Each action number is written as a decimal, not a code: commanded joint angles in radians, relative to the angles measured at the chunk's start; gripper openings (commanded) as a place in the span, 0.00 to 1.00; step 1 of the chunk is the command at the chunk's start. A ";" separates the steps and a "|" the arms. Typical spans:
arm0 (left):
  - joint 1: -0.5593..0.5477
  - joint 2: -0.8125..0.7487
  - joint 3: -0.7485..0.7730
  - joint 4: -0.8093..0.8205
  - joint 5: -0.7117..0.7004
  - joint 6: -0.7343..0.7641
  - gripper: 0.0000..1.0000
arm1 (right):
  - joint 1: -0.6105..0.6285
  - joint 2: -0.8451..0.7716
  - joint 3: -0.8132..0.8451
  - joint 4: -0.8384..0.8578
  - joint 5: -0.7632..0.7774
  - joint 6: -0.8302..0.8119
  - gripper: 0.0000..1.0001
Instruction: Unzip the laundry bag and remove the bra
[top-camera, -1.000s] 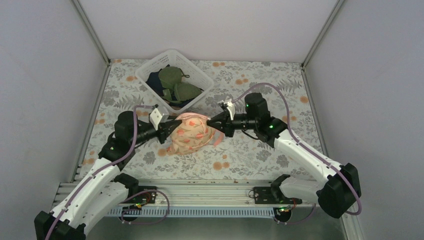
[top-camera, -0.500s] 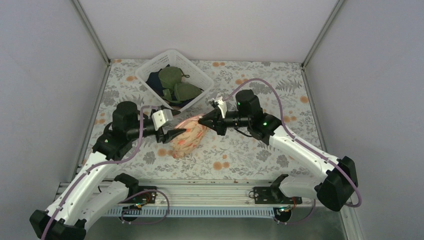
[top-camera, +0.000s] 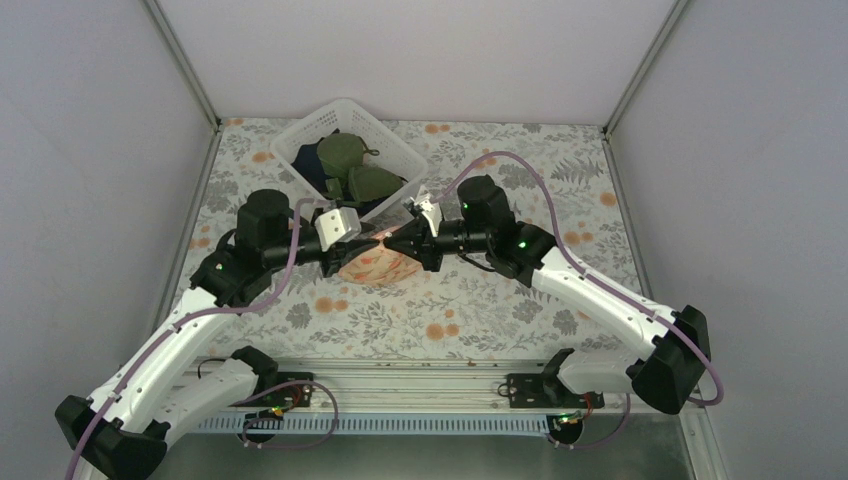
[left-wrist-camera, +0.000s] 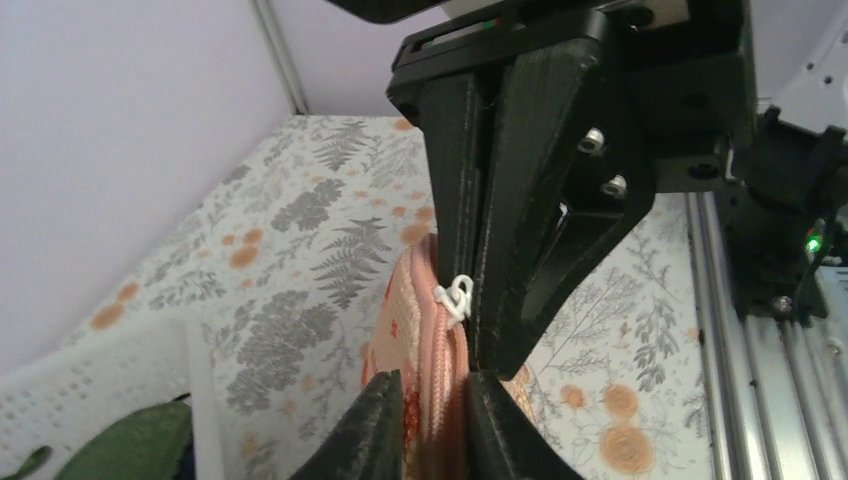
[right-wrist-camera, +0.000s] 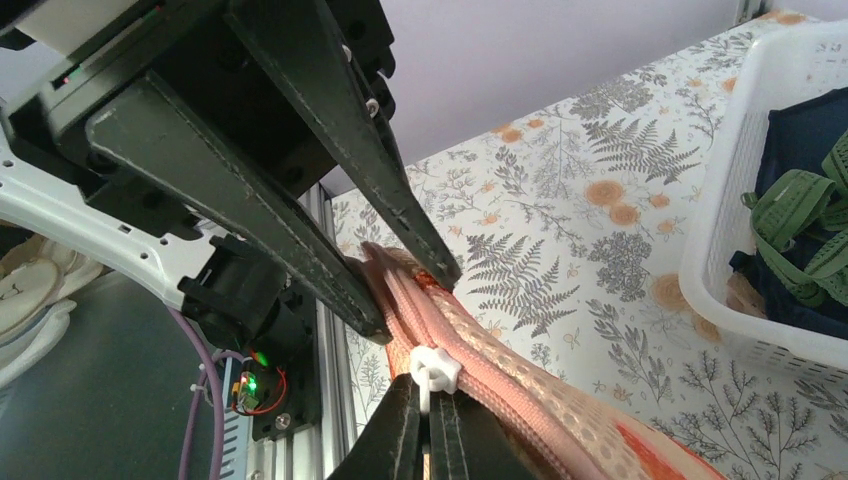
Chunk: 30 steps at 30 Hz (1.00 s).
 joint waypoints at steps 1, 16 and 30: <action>-0.004 -0.013 0.008 -0.023 0.015 0.034 0.10 | 0.010 -0.014 0.027 0.013 0.004 -0.024 0.04; -0.003 -0.048 -0.018 -0.087 -0.129 0.303 0.02 | -0.048 -0.071 -0.017 -0.052 0.020 -0.041 0.04; 0.024 -0.092 -0.074 -0.056 -0.111 0.202 0.02 | -0.236 -0.167 -0.172 -0.098 -0.073 -0.059 0.04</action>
